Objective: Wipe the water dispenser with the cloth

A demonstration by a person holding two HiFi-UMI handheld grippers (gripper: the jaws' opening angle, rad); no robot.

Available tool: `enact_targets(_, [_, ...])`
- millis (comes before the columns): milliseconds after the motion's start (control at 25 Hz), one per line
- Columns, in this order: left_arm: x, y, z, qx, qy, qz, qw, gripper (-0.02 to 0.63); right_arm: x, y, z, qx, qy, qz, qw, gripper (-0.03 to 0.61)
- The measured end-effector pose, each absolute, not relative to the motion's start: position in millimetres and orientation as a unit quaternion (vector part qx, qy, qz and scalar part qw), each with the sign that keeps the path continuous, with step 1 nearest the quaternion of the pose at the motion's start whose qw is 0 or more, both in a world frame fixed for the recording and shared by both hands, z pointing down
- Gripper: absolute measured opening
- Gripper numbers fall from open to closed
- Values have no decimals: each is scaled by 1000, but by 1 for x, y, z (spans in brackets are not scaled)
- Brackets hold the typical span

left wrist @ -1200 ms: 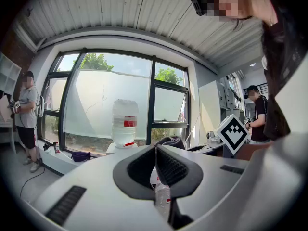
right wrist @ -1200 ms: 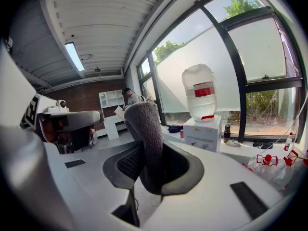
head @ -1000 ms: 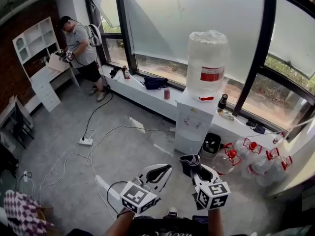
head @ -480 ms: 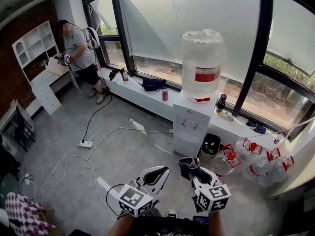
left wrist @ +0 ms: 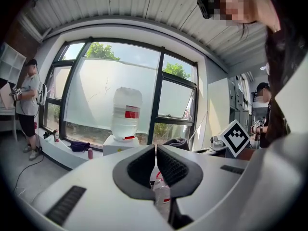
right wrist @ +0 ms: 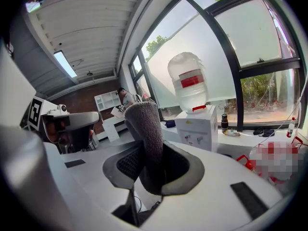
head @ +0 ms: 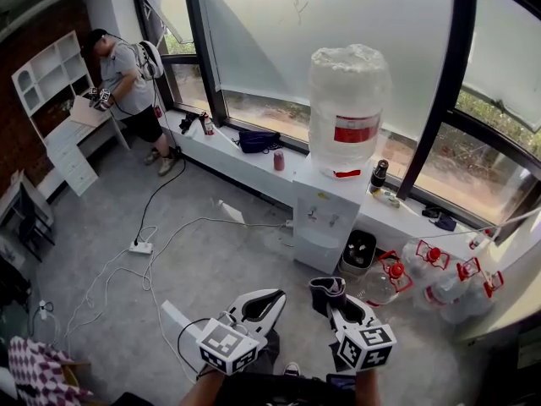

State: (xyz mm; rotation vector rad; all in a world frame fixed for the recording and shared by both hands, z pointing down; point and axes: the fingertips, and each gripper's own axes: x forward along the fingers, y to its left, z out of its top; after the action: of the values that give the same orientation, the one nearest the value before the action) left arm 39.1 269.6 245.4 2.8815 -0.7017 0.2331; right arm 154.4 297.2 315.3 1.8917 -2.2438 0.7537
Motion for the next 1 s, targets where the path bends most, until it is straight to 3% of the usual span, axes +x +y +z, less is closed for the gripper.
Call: enact_targets(1000, [28, 12, 263, 986, -128, 93, 44, 20, 171, -23, 333, 697, -668, 252, 66, 106])
